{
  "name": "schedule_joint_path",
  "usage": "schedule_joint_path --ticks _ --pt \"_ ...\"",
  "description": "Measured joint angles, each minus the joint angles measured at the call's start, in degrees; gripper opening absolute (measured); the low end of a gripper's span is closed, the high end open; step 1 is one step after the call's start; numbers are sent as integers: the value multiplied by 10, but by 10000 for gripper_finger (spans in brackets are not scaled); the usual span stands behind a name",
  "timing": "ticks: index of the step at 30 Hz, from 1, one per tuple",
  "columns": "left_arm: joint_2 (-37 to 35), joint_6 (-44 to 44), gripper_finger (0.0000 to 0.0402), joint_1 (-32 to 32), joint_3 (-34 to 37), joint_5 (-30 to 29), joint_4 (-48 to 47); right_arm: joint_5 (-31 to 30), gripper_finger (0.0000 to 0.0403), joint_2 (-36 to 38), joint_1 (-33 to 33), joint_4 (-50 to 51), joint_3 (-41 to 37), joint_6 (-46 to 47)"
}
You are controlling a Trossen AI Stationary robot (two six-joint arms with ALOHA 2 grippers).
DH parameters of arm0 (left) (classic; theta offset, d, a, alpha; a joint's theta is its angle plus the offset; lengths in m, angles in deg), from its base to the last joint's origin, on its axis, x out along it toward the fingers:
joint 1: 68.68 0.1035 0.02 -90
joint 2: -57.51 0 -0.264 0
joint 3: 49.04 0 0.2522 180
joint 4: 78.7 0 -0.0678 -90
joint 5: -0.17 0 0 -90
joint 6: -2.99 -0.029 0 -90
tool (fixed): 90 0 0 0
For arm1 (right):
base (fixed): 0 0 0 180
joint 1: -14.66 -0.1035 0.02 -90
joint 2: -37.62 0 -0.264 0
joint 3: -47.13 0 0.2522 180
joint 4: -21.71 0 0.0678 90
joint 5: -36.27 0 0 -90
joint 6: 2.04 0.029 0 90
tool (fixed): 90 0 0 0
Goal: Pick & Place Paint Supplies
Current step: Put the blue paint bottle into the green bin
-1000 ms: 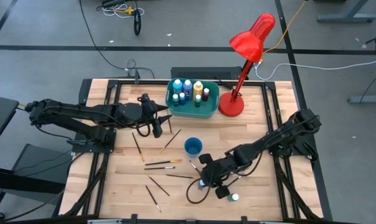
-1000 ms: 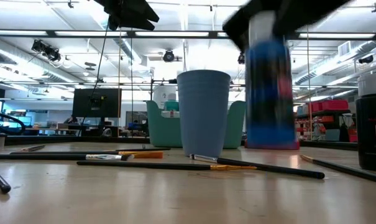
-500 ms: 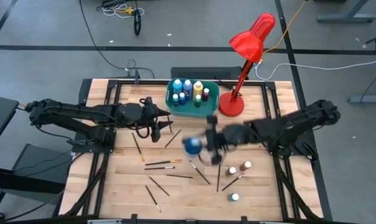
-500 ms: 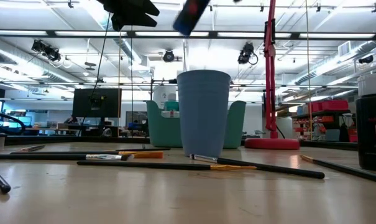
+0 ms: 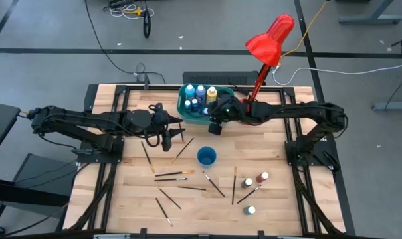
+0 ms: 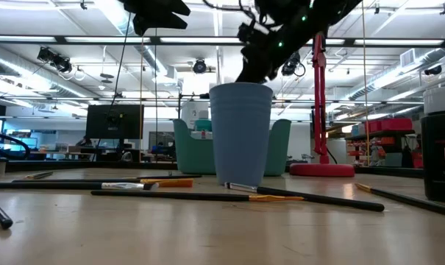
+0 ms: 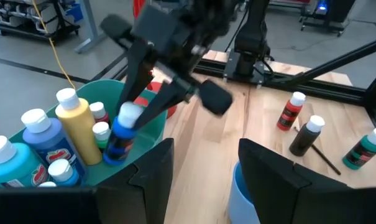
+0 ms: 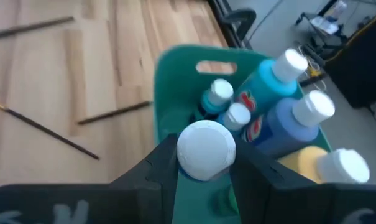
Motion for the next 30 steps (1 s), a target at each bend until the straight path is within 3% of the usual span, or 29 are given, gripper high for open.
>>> schedule_joint_path --ticks 12,25,30 --pt "0 0 190 0 0 0 9 26 113 -69 66 8 0 -31" --pt "0 0 190 0 0 0 9 39 114 -68 72 102 0 -41" --pt "0 0 190 0 0 0 9 9 114 -66 85 111 1 -35"
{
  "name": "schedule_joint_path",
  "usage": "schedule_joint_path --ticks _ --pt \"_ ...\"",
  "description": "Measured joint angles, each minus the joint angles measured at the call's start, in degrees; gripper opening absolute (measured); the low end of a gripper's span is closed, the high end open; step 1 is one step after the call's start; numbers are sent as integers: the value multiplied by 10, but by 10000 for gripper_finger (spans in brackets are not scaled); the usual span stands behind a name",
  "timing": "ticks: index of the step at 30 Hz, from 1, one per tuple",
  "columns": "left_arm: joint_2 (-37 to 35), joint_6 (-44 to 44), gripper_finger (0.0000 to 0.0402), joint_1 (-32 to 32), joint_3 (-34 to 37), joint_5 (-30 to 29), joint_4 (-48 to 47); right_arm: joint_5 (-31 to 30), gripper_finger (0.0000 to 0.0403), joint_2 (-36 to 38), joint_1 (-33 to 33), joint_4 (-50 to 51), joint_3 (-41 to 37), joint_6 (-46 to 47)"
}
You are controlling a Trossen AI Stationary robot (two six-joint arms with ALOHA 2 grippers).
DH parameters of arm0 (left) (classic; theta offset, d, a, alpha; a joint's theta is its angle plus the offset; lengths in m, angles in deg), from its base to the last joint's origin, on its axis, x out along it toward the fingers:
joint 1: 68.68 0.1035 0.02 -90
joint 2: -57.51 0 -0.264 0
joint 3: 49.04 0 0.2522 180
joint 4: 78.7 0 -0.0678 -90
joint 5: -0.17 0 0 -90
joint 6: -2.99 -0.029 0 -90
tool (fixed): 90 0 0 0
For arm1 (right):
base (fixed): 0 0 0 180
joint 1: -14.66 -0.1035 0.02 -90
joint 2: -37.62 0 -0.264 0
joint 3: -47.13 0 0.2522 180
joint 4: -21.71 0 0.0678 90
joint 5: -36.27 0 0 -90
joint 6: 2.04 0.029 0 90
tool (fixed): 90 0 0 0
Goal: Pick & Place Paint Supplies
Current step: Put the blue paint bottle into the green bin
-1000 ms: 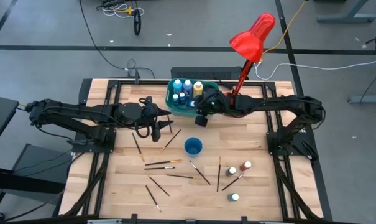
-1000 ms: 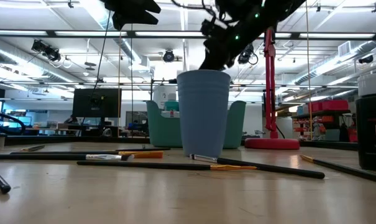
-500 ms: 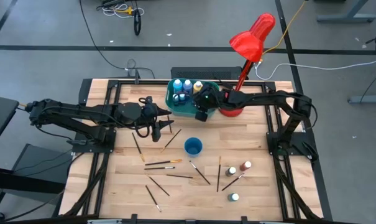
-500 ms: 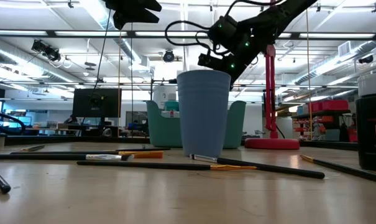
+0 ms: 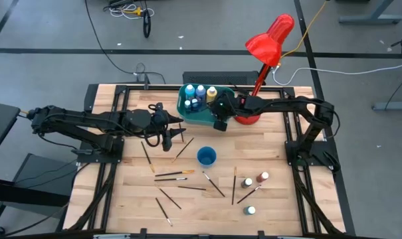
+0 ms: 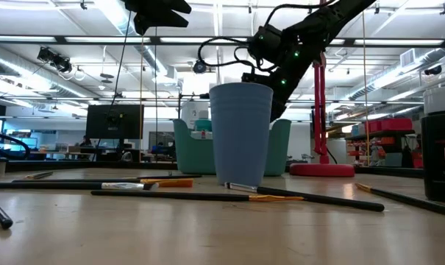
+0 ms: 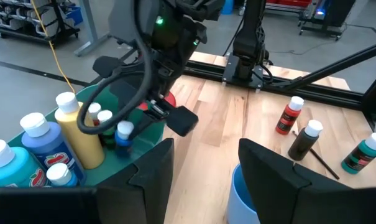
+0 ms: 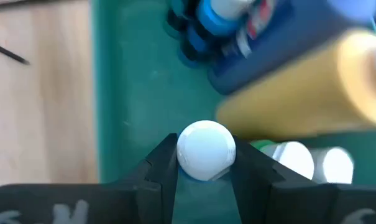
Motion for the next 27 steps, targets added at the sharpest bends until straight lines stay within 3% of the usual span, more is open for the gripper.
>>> schedule_joint_path --ticks 5,15,20,27 --pt "0 0 190 0 0 0 0 -13 114 0 16 55 1 28" --pt "0 0 190 0 0 0 0 6 117 0 33 30 0 44" --pt "0 0 190 0 0 0 0 27 139 0 34 23 0 43" --pt "0 0 190 0 0 0 0 9 170 0 35 22 0 42"
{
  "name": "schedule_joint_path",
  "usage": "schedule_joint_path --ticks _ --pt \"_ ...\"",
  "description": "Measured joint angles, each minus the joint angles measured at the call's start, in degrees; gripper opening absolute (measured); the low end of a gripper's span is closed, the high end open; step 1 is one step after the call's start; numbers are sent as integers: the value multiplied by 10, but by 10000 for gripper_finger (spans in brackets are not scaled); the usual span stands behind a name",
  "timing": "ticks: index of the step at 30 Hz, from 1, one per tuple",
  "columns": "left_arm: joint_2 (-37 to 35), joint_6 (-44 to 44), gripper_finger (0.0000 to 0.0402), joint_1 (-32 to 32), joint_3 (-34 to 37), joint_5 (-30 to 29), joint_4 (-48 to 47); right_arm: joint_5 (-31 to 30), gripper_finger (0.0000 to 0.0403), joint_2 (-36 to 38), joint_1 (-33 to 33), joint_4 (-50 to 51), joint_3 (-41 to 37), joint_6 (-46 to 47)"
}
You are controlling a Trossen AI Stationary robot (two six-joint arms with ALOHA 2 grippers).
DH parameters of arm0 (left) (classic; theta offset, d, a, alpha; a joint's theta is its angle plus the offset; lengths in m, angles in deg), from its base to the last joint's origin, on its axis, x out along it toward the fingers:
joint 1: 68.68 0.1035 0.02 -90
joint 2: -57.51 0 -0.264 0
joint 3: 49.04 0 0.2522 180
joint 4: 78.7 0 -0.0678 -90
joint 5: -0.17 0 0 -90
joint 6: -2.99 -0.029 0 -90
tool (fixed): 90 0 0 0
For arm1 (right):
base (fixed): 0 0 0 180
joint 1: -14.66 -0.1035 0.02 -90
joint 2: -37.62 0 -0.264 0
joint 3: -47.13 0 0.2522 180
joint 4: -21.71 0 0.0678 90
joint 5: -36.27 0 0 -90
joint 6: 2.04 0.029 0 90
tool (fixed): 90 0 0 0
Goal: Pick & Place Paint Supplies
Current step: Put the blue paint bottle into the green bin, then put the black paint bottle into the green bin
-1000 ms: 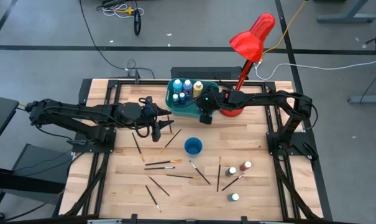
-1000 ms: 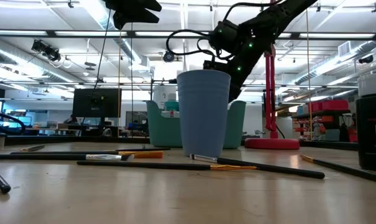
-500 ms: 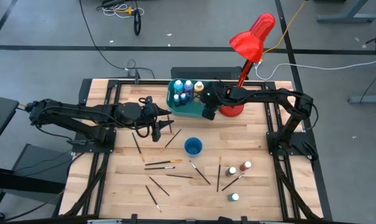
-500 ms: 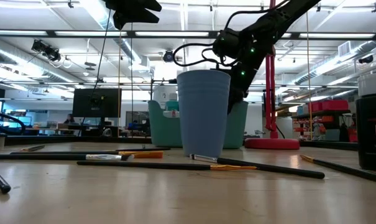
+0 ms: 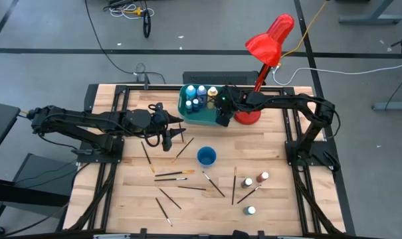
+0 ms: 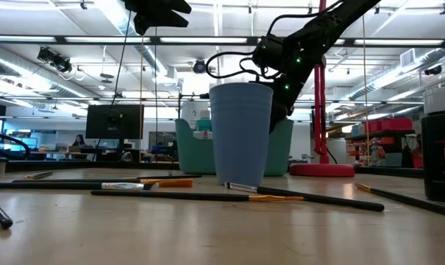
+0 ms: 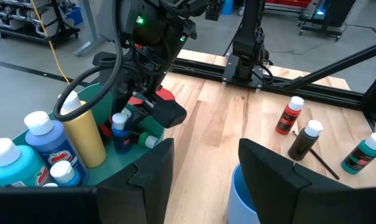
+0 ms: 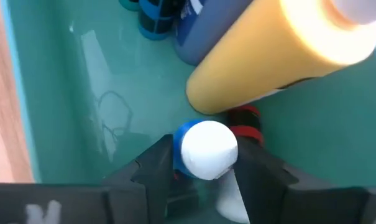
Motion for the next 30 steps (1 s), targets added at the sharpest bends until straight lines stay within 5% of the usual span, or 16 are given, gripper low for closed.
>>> schedule_joint_path --ticks 16,26,30 --pt "0 0 190 0 0 0 0 0 183 5 -1 0 0 -6" --pt "0 0 190 0 0 0 0 3 183 103 -31 23 0 1" --pt "0 0 190 0 0 0 0 67 183 147 -67 44 0 33"
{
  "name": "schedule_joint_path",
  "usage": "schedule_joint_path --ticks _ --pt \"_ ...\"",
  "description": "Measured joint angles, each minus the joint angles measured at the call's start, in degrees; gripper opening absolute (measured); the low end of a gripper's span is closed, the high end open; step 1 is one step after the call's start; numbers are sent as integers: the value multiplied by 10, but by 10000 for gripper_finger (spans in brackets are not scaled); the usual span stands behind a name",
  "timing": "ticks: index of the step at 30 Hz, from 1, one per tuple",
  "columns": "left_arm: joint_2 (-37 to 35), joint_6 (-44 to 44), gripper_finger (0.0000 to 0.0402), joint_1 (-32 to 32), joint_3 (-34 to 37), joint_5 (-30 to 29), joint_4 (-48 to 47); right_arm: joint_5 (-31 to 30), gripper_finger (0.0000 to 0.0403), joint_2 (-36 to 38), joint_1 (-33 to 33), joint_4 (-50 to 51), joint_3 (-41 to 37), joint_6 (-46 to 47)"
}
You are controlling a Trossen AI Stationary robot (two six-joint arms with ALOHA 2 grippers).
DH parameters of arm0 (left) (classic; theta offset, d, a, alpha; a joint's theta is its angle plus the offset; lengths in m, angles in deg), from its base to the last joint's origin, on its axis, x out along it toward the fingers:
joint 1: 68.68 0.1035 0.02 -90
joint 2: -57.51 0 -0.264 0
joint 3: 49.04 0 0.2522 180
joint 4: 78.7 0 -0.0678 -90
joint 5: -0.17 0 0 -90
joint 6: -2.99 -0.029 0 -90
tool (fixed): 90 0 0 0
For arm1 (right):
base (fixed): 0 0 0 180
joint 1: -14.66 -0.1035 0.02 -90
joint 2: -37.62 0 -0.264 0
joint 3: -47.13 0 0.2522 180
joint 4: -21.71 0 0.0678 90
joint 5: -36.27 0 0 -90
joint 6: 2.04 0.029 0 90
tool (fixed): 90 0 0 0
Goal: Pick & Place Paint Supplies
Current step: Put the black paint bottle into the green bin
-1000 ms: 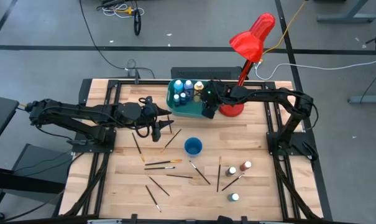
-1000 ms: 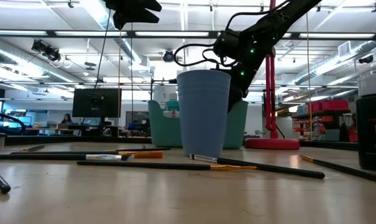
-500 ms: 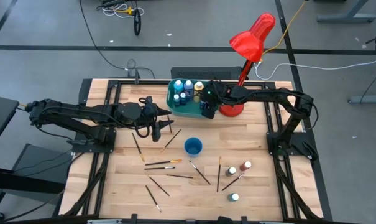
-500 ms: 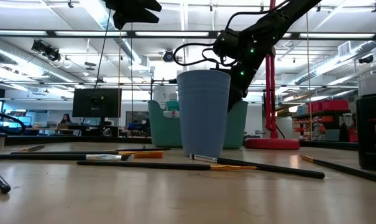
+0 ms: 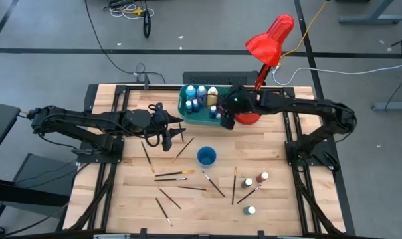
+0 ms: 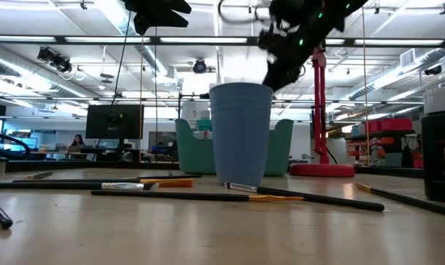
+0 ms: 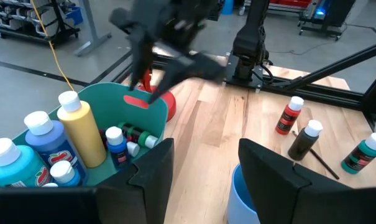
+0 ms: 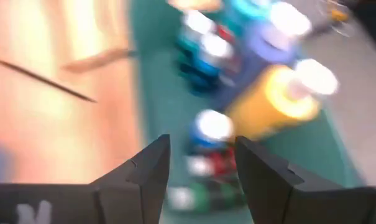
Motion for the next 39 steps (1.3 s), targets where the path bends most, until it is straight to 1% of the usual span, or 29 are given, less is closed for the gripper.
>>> schedule_joint_path --ticks 2,5,11,14,16,20,24,26,30,34,36,39 --pt "0 0 190 0 0 0 0 43 183 18 -25 14 0 12" --pt "0 0 190 0 0 0 0 86 183 33 -73 37 0 36" --pt "0 0 190 0 0 0 0 144 183 42 -184 121 0 106" --pt "0 0 190 0 0 0 0 155 179 36 -245 143 0 143" --pt "0 0 190 0 0 0 0 152 173 35 -283 149 -1 164" --pt "0 0 190 0 0 0 0 119 164 36 -346 140 0 204" --pt "0 0 190 0 0 0 0 67 163 30 -396 149 0 206" --pt "0 0 190 0 0 0 0 55 163 24 -415 152 -1 208" --pt "0 0 190 0 0 0 0 41 163 13 -441 152 -1 207" --pt "0 0 190 0 0 0 0 22 163 2 -457 153 -13 243" --pt "0 0 190 0 0 0 0 19 170 -2 -459 153 -26 260" --pt "0 0 190 0 0 0 0 -8 188 -3 -459 159 -44 286"
